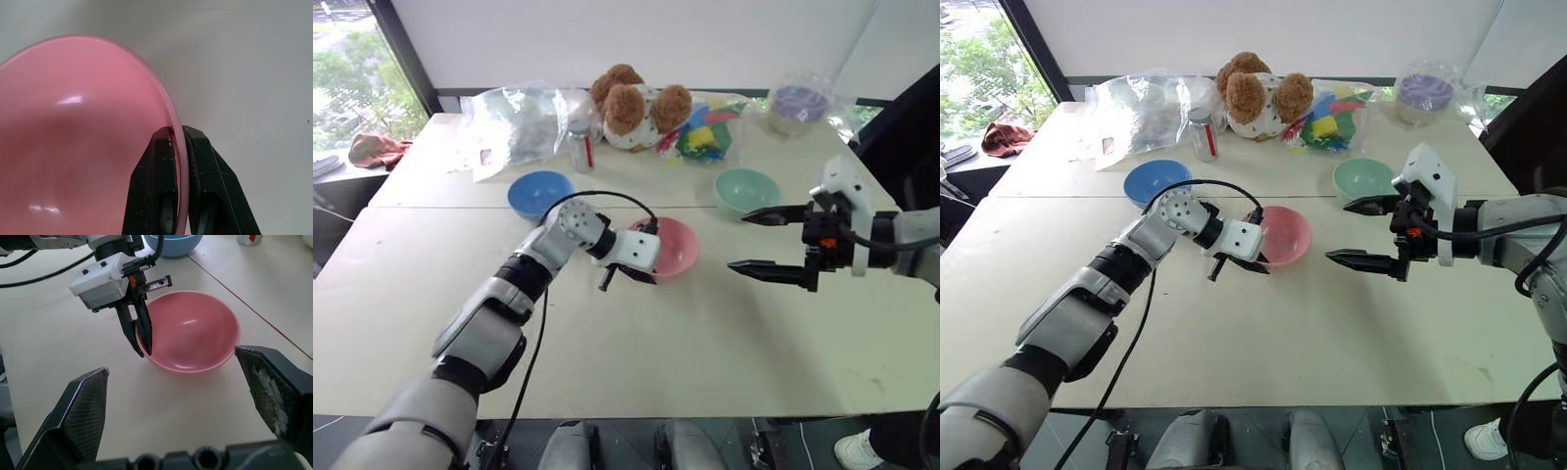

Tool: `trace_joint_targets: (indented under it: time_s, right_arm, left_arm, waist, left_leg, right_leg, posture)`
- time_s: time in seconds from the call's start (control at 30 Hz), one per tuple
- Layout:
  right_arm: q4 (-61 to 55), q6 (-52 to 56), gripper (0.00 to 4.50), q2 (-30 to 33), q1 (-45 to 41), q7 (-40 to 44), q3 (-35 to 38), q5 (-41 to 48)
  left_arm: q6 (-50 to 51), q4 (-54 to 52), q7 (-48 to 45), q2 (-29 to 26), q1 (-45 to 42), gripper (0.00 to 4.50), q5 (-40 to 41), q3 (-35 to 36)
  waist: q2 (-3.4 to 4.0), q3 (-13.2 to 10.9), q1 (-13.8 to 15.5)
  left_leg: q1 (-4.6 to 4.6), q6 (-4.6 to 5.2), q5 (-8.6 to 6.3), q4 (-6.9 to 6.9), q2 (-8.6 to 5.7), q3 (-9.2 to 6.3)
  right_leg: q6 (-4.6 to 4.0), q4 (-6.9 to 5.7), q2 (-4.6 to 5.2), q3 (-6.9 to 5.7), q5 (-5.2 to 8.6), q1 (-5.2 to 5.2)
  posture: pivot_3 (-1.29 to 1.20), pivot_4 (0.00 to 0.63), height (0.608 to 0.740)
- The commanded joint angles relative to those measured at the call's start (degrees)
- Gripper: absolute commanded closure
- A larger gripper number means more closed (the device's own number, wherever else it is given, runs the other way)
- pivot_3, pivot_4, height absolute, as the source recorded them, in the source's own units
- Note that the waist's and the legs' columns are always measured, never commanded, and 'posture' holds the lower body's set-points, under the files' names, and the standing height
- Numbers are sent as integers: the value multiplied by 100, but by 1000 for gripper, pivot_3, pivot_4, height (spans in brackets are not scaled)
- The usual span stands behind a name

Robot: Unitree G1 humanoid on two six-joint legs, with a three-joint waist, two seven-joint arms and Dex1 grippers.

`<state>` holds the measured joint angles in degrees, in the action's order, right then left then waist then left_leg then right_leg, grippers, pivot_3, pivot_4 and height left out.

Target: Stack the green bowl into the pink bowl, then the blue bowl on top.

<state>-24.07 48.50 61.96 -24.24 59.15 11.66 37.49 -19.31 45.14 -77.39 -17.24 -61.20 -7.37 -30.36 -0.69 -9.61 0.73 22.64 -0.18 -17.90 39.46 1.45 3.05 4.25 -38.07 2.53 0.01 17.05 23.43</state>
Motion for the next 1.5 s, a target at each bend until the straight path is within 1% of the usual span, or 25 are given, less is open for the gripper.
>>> trace_joint_targets:
  time_s: [0.03,0.07,0.23,0.27,0.3,0.4,0.5,0.57,0.63,0.67,0.73,0.83,0.97,1.03,1.1,1.17,1.3,1.37,1.43,1.5]
  right_arm:
    - [-248,37,0,56,-23,-131,272,138]
    - [-256,45,0,45,-17,-154,282,155]
    - [-200,-4,0,54,-17,-180,237,177]
    - [-171,-17,0,49,-43,-178,208,169]
    - [-147,-33,0,32,-77,-169,160,164]
    - [-108,-67,0,4,-139,-147,70,150]
    - [-31,-90,0,-21,-236,-127,-11,144]
    - [78,-147,0,-33,-317,-89,-122,87]
    - [215,-230,0,-48,-394,-55,-237,8]
    - [262,-263,0,-47,-409,-41,-261,-12]
    - [555,-345,0,-160,-535,-117,-340,-104]
    - [1268,-722,0,-372,-860,-355,-694,-691]
    - [2226,-1153,0,-647,-1367,-456,-1134,-1338]
    - [2735,-1442,0,-748,-1611,-429,-1369,-1696]
    - [3541,-1812,0,-1005,-2051,-433,-1676,-2113]
    - [4486,-2279,0,-1324,-2558,-354,-2010,-2530]
    - [6805,-3303,0,-2031,-3581,-210,-2561,-3387]
    - [7887,-3746,0,-2343,-3996,-306,-2773,-3787]
    - [8663,-4072,0,-2584,-4294,-393,-2897,-4097]
    - [9169,-4268,0,-2750,-4500,-494,-2911,-4298]
  left_arm:
    - [-168,325,46,121,-120,3694,-187,7]
    - [-164,358,19,144,-131,3338,-181,38]
    - [-70,145,-192,85,-151,754,43,312]
    - [-26,49,-237,65,-161,296,125,387]
    - [80,-96,-253,64,-185,134,287,534]
    - [286,-394,-230,61,-221,134,496,804]
    - [536,-657,-192,29,-251,134,664,1042]
    - [1205,-1070,-151,-85,-301,134,1083,1468]
    - [1859,-1606,-127,-406,-236,134,1437,1863]
    - [2062,-1802,-122,-516,-185,134,1520,1947]
    - [2820,-2447,-189,-935,67,134,1909,2263]
    - [4085,-3475,-144,-1653,713,134,2597,2840]
    - [5473,-4598,201,-2200,1667,134,3409,3414]
    - [5794,-5024,351,-2409,2114,134,3606,3574]
    - [5948,-5371,504,-2608,2568,134,3721,3732]
    - [6073,-5577,663,-2710,2813,134,3851,3845]
    - [6122,-5748,936,-2757,2968,134,3979,3875]
    - [6095,-5818,1040,-2775,3030,134,4004,3860]
    - [6096,-5912,1150,-2782,3092,134,4055,3877]
    - [6121,-6013,1247,-2808,3161,134,4113,3917]
  waist:
    - [0,0,-2]
    - [0,0,-3]
    - [0,0,-3]
    - [0,0,-3]
    - [0,0,-3]
    - [1,1,-2]
    - [1,0,-5]
    - [0,0,-10]
    - [0,0,-28]
    - [0,0,-46]
    - [2,1,-75]
    - [8,4,-164]
    - [6,3,-165]
    - [7,3,-143]
    - [7,3,-149]
    - [5,2,-152]
    - [6,2,-167]
    - [6,2,-183]
    - [6,2,-176]
    - [6,2,-182]
  left_leg:
    - [0,1,0,5,-1,-1]
    - [0,3,-2,11,0,-1]
    - [24,13,-8,35,3,-12]
    - [28,14,-8,37,3,-14]
    - [33,14,-8,39,4,-16]
    - [64,14,-8,54,5,-22]
    - [67,14,-8,55,5,-21]
    - [67,14,-8,56,5,-22]
    - [71,13,-8,56,5,-22]
    - [73,13,-8,56,6,-22]
    - [72,13,-8,55,10,-22]
    - [70,12,-7,53,14,-20]
    - [68,0,0,56,12,-20]
    - [69,-1,1,60,10,-21]
    - [70,-1,1,61,8,-20]
    - [70,-1,1,60,6,-15]
    - [69,-11,6,60,9,-14]
    - [70,-38,21,55,8,-11]
    - [75,-46,26,49,8,-10]
    - [77,-47,26,44,8,-6]
  right_leg:
    - [0,0,1,0,0,-4]
    - [0,-1,1,0,0,-5]
    - [1,-4,3,-2,0,3]
    - [1,-4,3,-3,-1,4]
    - [1,-4,4,-5,0,8]
    - [2,-13,6,-9,-1,32]
    - [4,-14,6,-10,-2,36]
    - [4,-15,3,-10,-2,36]
    - [4,-16,3,-10,-2,42]
    - [4,-17,3,-9,-3,45]
    - [4,-21,1,-8,-3,49]
    - [4,-26,0,-5,-2,50]
    - [4,-39,5,-4,-2,51]
    - [4,-39,7,-4,-2,50]
    - [4,-37,9,-4,-2,50]
    - [4,-38,13,-3,-2,53]
    - [3,-39,8,-3,-3,54]
    - [3,-39,8,-2,-3,59]
    - [3,-38,8,-1,-3,65]
    - [3,-38,11,-1,-3,72]
  posture:
    - [0,150,740]
    - [0,150,740]
    - [0,150,740]
    - [0,150,740]
    - [0,150,740]
    - [0,150,740]
    - [0,150,740]
    - [0,150,740]
    - [0,150,740]
    - [0,150,740]
    - [0,150,740]
    - [0,150,740]
    - [0,150,740]
    - [0,150,740]
    - [0,150,740]
    - [0,150,740]
    - [0,150,740]
    - [0,150,740]
    - [0,150,740]
    - [0,150,740]
